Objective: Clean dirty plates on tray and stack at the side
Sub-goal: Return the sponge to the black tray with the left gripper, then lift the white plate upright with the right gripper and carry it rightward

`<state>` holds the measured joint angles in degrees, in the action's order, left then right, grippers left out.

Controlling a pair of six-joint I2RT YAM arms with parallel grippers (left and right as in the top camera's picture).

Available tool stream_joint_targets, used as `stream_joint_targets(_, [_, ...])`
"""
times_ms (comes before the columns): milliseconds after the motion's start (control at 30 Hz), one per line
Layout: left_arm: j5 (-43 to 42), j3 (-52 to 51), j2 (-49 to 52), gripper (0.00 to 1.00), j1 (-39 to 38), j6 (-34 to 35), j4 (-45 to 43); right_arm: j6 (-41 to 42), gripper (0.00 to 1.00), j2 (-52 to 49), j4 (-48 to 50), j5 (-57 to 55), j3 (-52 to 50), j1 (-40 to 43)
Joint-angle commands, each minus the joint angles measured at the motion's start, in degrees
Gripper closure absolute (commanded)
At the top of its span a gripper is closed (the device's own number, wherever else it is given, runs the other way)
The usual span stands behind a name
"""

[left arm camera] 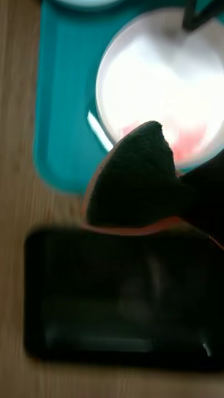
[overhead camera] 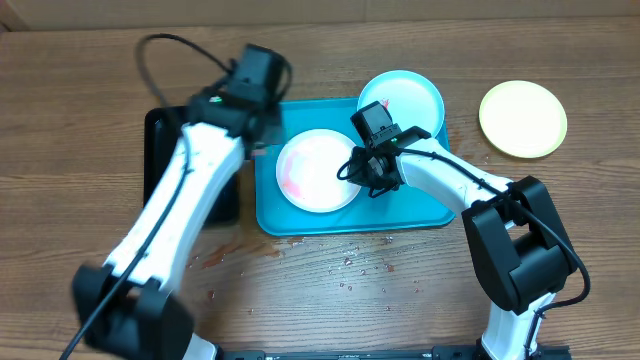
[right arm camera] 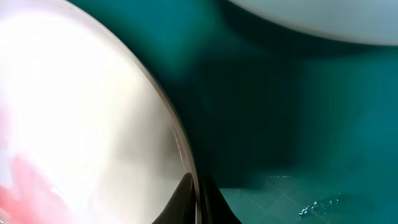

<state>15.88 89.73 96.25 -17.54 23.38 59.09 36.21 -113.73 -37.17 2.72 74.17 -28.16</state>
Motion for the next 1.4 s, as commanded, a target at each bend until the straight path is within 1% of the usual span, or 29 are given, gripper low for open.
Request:
stream_joint_targets(0, [7.04,0.74,-2.27,0.96,4.74,-0.85,3.39,-0.68,0.96,1.99,-0.70,-1.60,0.24,0.26])
stream_joint_targets(67, [6.95,0.48,-2.27,0.96,7.69,-0.26,4.76,-0.68,0.96,2.54,-0.85,-1.57,0.24,0.26])
stream_joint_targets(167, [5.29,-1.73,-2.19,0.96,11.85,-0.26,3.48,-0.68,0.96,2.73,-1.38,-1.57,0.22,0.26])
stream_joint_targets(267, [-0.11,-6.40,-2.19,0.96,15.17,-0.81,-1.55,-0.68,0.96,2.73,-1.86,-1.57,0.22,0.26])
stream_joint_targets(400, [-7.06,-16.33,-2.16,0.96,18.82,-1.57,-11.50,-0.68,0.96,2.73,-2.21,-1.57,0.22,0.26])
stream_joint_targets(467, [-9.11,-21.03,-2.16,0.96,20.17,-1.66,-15.76,-0.68,0.96,2.73,-2.60,-1.60,0.22,0.26])
stream_joint_targets(667, [-9.92,-29.38,-1.40,0.96,20.90,-4.15,-25.55,-0.66,0.96,2.73,-2.60,-1.60,0.22,0.26])
stream_joint_targets(833, [-9.46,-31.15,0.02,0.95,20.90,-4.13,-28.24,-0.66,0.96,2.73,-2.84,-1.57,0.22,0.26])
stream_joint_targets(867, [-9.35,-31.15,0.02,0.87,20.90,-4.13,-28.35,-0.66,0.96,2.73,-2.84,-1.57,0.22,0.26])
stream_joint_targets(900, [-9.29,-31.15,0.02,0.67,20.90,-4.15,-28.55,-0.63,0.96,2.73,-2.84,-1.57,0.22,0.26])
stream_joint_targets(933, [-9.31,-31.10,0.02,0.49,20.90,-4.15,-28.83,-0.66,0.96,2.73,-2.93,-1.57,0.22,0.26])
stream_joint_targets(967, [-9.35,-31.08,0.00,0.35,20.90,-4.13,-29.00,-0.66,0.96,2.73,-3.06,-1.57,0.24,0.26])
stream_joint_targets(1000, [-9.40,-31.01,0.00,0.27,20.90,-4.11,-29.18,-0.66,0.96,2.73,-3.30,-1.57,0.26,0.26])
stream_joint_targets(1033, [-9.68,-30.82,-0.07,0.24,20.90,-4.11,-29.14,-0.66,0.96,2.73,-3.76,-1.60,0.42,0.26])
stream_joint_targets(1133, [-11.39,-29.16,-0.90,0.28,20.90,-4.17,-27.17,-1.14,0.96,2.84,-5.68,-1.86,1.79,0.26])
stream_joint_targets(1200, [-11.93,-27.21,-2.19,0.27,20.90,-4.17,-25.16,-2.89,0.96,3.23,-6.86,-2.12,3.32,0.26])
stream_joint_targets(1267, [-11.98,-24.61,-4.22,0.24,20.83,-4.79,-22.77,-3.67,0.96,3.96,-8.57,-3.32,5.27,0.26])
stream_joint_targets(1367, [-12.17,-21.03,-8.17,0.12,20.83,-5.38,-19.32,-3.74,0.96,5.20,-11.67,-6.36,8.70,0.26])
